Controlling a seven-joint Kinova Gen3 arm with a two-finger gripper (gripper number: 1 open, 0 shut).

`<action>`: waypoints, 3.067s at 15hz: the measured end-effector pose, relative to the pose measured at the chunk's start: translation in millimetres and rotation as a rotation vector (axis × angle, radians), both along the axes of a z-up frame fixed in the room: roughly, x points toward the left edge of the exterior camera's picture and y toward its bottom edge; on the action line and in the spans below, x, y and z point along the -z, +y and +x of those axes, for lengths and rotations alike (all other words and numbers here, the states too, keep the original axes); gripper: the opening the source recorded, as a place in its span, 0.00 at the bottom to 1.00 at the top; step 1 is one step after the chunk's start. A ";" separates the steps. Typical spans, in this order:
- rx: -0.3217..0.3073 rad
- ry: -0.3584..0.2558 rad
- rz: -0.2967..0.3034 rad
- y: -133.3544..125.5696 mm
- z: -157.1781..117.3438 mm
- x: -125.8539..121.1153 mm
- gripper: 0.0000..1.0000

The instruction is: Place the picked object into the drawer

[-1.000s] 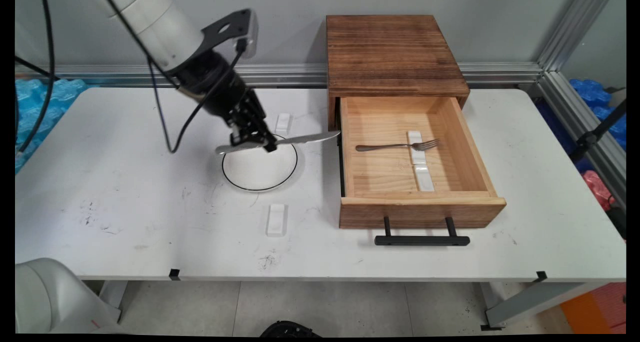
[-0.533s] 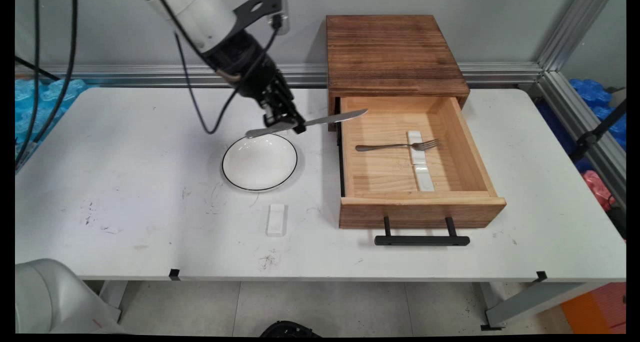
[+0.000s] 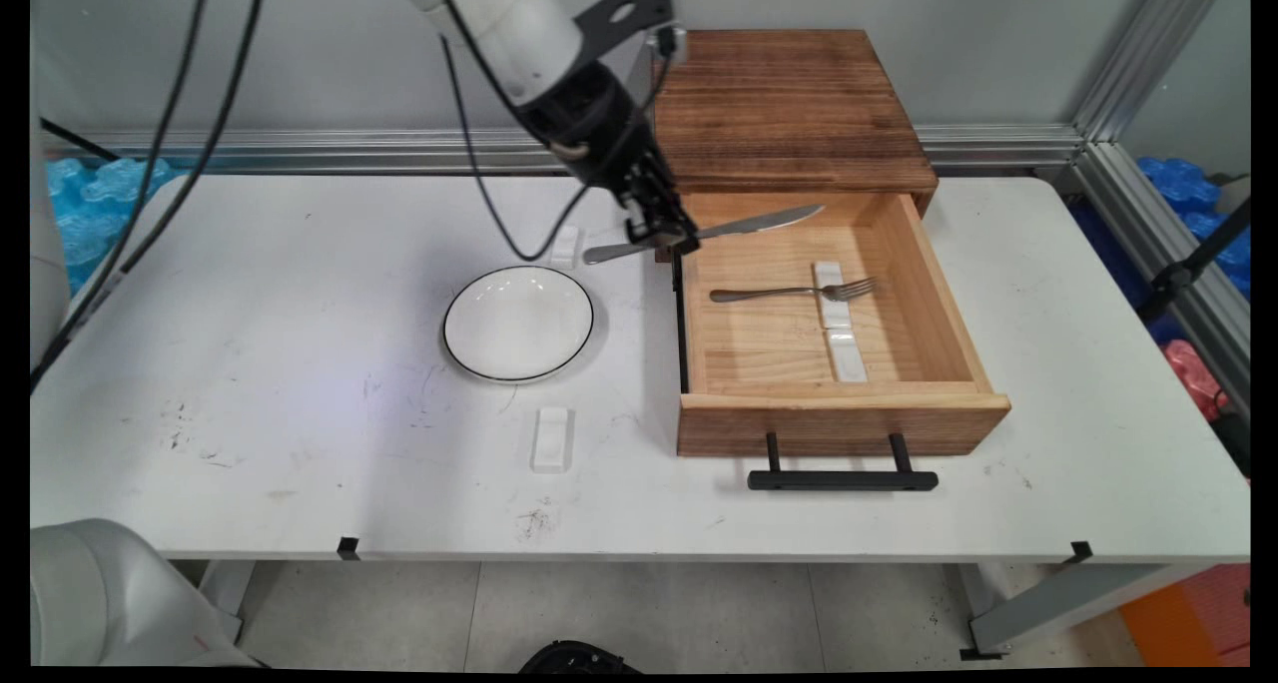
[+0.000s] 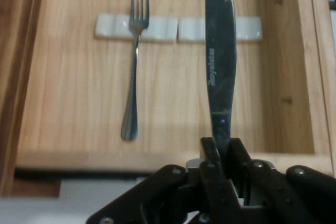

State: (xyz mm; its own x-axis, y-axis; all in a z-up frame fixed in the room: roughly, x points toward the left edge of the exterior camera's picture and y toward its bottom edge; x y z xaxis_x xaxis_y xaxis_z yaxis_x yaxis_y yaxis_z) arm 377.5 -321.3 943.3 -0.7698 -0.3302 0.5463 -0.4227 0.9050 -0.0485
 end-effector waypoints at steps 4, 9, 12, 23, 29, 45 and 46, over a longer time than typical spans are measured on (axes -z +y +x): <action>0.039 0.012 -0.009 -19.5 -30.7 10.2 0.00; 0.077 0.025 -0.003 -44.0 -71.6 31.1 0.00; 0.084 0.029 0.002 -51.8 -84.6 39.8 0.00; 0.051 0.053 0.056 -80.2 -129.1 74.8 0.00; 0.042 0.050 0.094 -82.6 -139.3 91.3 0.00; 0.028 0.024 0.144 -80.5 -140.8 108.5 0.00; 0.027 0.022 0.146 -80.0 -140.1 108.4 0.00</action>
